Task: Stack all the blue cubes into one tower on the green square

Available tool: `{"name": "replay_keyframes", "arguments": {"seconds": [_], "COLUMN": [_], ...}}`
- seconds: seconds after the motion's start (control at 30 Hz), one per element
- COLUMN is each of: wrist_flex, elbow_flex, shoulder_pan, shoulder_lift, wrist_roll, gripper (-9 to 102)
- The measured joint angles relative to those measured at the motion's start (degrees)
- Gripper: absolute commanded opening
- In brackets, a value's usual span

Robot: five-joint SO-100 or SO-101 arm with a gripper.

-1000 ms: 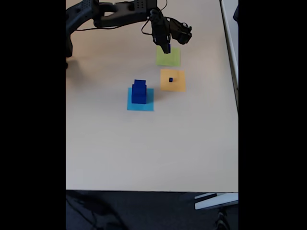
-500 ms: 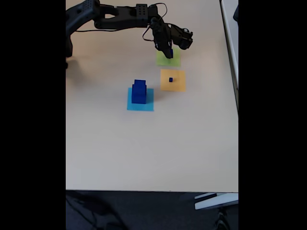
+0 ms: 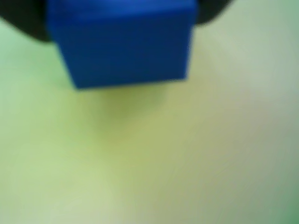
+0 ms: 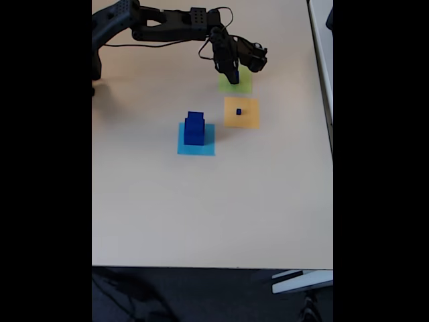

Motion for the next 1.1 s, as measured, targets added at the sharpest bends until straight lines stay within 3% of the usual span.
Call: {"name": "replay_keyframes", "arguments": {"seconds": [0.3, 0.7, 1.1], "wrist_flex": [-0.2, -0.8, -3.3], "elbow_flex": [1.1, 1.5, 1.5], "shoulder_pan": [0.0, 0.0, 0.0], "shoulder_lift": [0.1, 0.1, 0.1], "wrist_roll": [-1.2, -2.7, -5.9], "gripper": [0, 21, 30]}}
